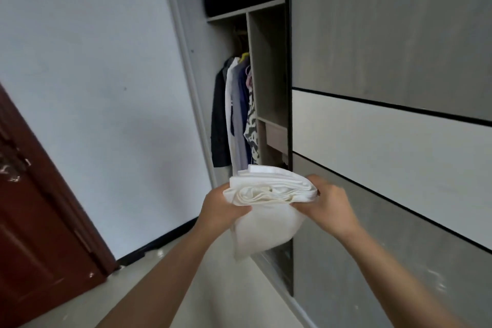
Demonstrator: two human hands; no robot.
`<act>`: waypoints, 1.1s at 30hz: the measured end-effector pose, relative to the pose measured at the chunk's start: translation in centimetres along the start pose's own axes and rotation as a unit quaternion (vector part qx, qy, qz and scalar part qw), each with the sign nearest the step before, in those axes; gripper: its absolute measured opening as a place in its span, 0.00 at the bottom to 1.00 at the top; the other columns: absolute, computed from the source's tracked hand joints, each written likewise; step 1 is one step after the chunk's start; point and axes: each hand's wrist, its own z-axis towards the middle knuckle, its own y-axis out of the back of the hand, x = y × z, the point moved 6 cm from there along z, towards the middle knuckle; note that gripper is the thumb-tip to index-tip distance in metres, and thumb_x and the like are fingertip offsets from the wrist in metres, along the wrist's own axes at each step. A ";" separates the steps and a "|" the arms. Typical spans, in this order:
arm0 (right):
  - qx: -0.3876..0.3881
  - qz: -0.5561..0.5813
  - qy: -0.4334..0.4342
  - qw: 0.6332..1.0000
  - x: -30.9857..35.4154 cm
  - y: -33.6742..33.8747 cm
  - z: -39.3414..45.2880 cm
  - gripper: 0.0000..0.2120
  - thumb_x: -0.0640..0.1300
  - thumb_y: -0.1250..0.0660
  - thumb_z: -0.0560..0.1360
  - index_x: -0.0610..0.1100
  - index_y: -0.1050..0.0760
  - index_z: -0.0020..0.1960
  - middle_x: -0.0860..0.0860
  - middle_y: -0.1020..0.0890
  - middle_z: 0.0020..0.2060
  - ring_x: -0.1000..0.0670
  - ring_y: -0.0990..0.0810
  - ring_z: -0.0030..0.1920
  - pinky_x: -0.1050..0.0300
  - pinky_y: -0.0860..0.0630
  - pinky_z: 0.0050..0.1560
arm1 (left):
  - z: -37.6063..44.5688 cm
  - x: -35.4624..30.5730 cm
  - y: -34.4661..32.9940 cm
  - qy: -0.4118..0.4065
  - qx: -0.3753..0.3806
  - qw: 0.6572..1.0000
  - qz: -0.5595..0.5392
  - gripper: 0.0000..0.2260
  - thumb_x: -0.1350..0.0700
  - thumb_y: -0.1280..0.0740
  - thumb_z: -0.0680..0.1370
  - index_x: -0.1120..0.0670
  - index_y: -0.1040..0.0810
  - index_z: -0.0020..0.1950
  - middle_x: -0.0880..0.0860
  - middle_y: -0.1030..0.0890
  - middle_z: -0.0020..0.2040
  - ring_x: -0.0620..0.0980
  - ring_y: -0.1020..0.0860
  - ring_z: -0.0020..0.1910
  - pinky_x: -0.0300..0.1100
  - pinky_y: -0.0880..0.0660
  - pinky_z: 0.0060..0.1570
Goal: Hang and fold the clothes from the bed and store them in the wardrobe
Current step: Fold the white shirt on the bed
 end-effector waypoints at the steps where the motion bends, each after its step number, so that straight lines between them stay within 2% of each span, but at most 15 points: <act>1: -0.001 0.020 -0.003 1.000 0.1 -1.7 2.7 0.13 0.40 0.27 0.66 0.42 0.22 0.50 0.51 0.20 0.39 0.47 0.20 0.46 0.70 0.34 0.35 | 2.9 0.5 1.3 -0.001 -0.006 1.000 0.007 0.19 0.64 0.24 0.62 0.55 0.20 0.52 0.53 0.18 0.49 0.51 0.20 0.49 0.44 0.25 0.52; 5: -0.002 0.055 -0.006 0.998 0.5 -7.3 10.9 0.17 0.38 0.26 0.65 0.42 0.24 0.53 0.49 0.21 0.44 0.49 0.23 0.45 0.65 0.34 0.41 | 11.7 2.6 4.9 -0.017 -0.005 0.999 0.030 0.15 0.67 0.26 0.67 0.55 0.21 0.50 0.50 0.19 0.46 0.49 0.21 0.48 0.37 0.25 0.48; 8: -0.017 0.052 0.001 0.998 0.8 -10.1 15.7 0.17 0.37 0.26 0.66 0.38 0.25 0.53 0.49 0.22 0.44 0.50 0.25 0.44 0.65 0.36 0.39 | 17.5 2.9 6.5 -0.032 0.013 0.999 0.031 0.15 0.67 0.27 0.68 0.57 0.21 0.53 0.49 0.20 0.47 0.47 0.23 0.46 0.28 0.28 0.42; 11: -0.050 0.051 -0.027 0.997 0.9 -12.9 20.9 0.15 0.36 0.27 0.67 0.38 0.26 0.53 0.50 0.23 0.43 0.51 0.25 0.44 0.68 0.34 0.36 | 24.7 3.2 7.6 -0.067 0.045 0.996 0.031 0.16 0.69 0.28 0.69 0.61 0.22 0.56 0.50 0.22 0.48 0.46 0.24 0.47 0.23 0.30 0.38; 14: -0.098 0.055 -0.063 0.992 0.8 -14.0 24.9 0.13 0.36 0.28 0.67 0.41 0.27 0.49 0.51 0.23 0.40 0.51 0.25 0.42 0.72 0.31 0.36 | 31.0 2.9 7.7 -0.089 0.091 0.991 0.036 0.16 0.68 0.28 0.69 0.61 0.22 0.57 0.51 0.22 0.48 0.46 0.24 0.48 0.26 0.29 0.40; 18: -0.177 0.026 -0.103 0.979 0.2 -14.2 30.9 0.14 0.36 0.28 0.67 0.44 0.28 0.49 0.53 0.24 0.40 0.54 0.26 0.38 0.72 0.31 0.32 | 40.0 1.8 5.8 -0.106 0.162 0.981 0.019 0.16 0.67 0.28 0.69 0.61 0.23 0.56 0.53 0.20 0.50 0.48 0.23 0.48 0.39 0.27 0.49; 21: -0.238 0.024 -0.121 0.963 -0.5 -13.2 34.1 0.14 0.38 0.27 0.67 0.46 0.30 0.48 0.58 0.25 0.38 0.56 0.26 0.39 0.68 0.30 0.35 | 44.8 0.6 3.7 -0.120 0.197 0.973 0.016 0.12 0.66 0.28 0.70 0.56 0.22 0.51 0.48 0.20 0.44 0.46 0.23 0.44 0.38 0.27 0.46; 23: -0.294 0.031 -0.111 0.949 -1.2 -12.2 36.5 0.16 0.38 0.27 0.68 0.48 0.30 0.49 0.60 0.26 0.38 0.60 0.26 0.39 0.68 0.30 0.36 | 48.2 -0.3 2.0 -0.135 0.213 0.968 0.004 0.10 0.65 0.29 0.71 0.53 0.23 0.47 0.44 0.21 0.40 0.43 0.23 0.40 0.34 0.28 0.43; 25: -0.342 0.035 -0.113 0.932 -2.3 -11.5 38.9 0.15 0.39 0.28 0.69 0.46 0.29 0.52 0.57 0.24 0.41 0.58 0.24 0.42 0.68 0.29 0.39 | 51.1 -1.5 0.3 -0.141 0.216 0.966 -0.015 0.09 0.65 0.30 0.72 0.53 0.23 0.47 0.44 0.22 0.39 0.42 0.23 0.40 0.32 0.28 0.41; 27: -0.394 0.055 -0.139 0.907 -3.4 -10.7 40.9 0.18 0.40 0.30 0.71 0.44 0.28 0.59 0.50 0.22 0.50 0.50 0.23 0.51 0.59 0.25 0.47 | 53.4 -3.2 -1.6 -0.156 0.216 0.963 -0.037 0.09 0.65 0.31 0.72 0.54 0.22 0.49 0.47 0.21 0.41 0.46 0.22 0.44 0.38 0.26 0.44; 29: -0.445 0.088 -0.180 0.873 -4.6 -10.4 42.4 0.21 0.41 0.32 0.73 0.46 0.31 0.65 0.48 0.25 0.60 0.47 0.26 0.60 0.52 0.26 0.56 | 55.2 -4.7 -3.7 -0.176 0.204 0.961 -0.052 0.10 0.63 0.31 0.73 0.53 0.25 0.51 0.46 0.22 0.42 0.46 0.23 0.44 0.41 0.26 0.46; 31: -0.499 0.107 -0.188 0.839 -6.0 -9.7 43.9 0.23 0.41 0.34 0.74 0.47 0.33 0.67 0.49 0.29 0.64 0.48 0.29 0.63 0.52 0.29 0.60 | 57.0 -5.9 -6.2 -0.199 0.189 0.959 -0.075 0.10 0.62 0.32 0.74 0.53 0.29 0.51 0.44 0.24 0.42 0.43 0.24 0.43 0.38 0.29 0.43; 33: -0.548 0.100 -0.182 0.810 -7.2 -8.7 45.1 0.23 0.40 0.34 0.74 0.47 0.34 0.68 0.50 0.30 0.65 0.49 0.31 0.64 0.56 0.32 0.62 | 58.6 -6.9 -9.5 -0.219 0.204 0.950 -0.094 0.10 0.61 0.34 0.74 0.58 0.28 0.54 0.48 0.20 0.46 0.47 0.21 0.46 0.36 0.29 0.39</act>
